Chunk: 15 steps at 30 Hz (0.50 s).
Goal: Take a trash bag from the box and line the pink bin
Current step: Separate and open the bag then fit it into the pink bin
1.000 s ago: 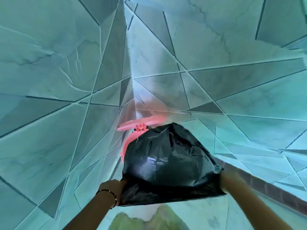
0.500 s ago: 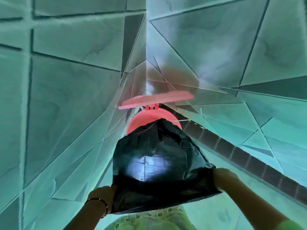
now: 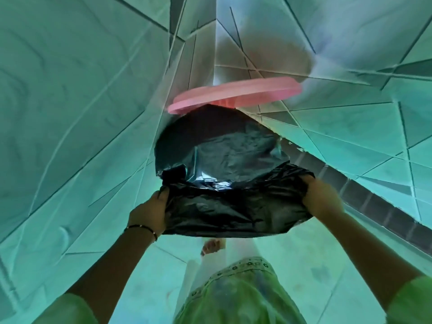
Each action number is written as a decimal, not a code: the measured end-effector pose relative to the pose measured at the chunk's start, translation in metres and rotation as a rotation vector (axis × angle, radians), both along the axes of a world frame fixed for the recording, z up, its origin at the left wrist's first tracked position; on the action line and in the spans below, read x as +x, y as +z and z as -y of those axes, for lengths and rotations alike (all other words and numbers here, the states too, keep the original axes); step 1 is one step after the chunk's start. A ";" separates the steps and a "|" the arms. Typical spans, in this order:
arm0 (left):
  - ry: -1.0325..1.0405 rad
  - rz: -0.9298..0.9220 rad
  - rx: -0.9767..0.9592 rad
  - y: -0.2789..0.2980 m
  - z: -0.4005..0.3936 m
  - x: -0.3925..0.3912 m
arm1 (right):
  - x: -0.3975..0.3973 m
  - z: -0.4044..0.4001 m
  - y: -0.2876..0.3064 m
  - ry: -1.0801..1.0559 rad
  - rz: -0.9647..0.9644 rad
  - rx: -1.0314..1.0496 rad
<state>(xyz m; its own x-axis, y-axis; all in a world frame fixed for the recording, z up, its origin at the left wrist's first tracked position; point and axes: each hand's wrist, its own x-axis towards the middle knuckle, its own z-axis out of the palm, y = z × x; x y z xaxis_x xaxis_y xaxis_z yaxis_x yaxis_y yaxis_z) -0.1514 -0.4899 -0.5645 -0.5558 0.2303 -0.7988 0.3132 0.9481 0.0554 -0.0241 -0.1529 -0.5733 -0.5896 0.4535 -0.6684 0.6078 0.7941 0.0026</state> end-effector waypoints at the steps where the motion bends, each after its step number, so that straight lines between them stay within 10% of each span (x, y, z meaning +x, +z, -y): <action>1: -0.040 0.008 0.009 0.000 -0.003 0.001 | 0.002 -0.009 -0.003 0.005 0.050 0.017; 8: -0.277 0.218 0.028 -0.024 -0.026 0.029 | 0.043 -0.027 -0.022 0.037 0.531 -0.135; 15: 0.175 -0.058 0.246 -0.039 -0.043 0.015 | -0.007 0.002 0.007 -0.200 -0.166 -0.263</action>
<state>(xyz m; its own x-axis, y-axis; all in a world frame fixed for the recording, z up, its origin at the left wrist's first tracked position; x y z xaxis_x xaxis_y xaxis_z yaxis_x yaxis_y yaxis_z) -0.1363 -0.4466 -0.6039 -0.6472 0.3093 -0.6967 0.1553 0.9483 0.2768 -0.0307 -0.1550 -0.5664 -0.6167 0.3959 -0.6804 0.7261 0.6200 -0.2974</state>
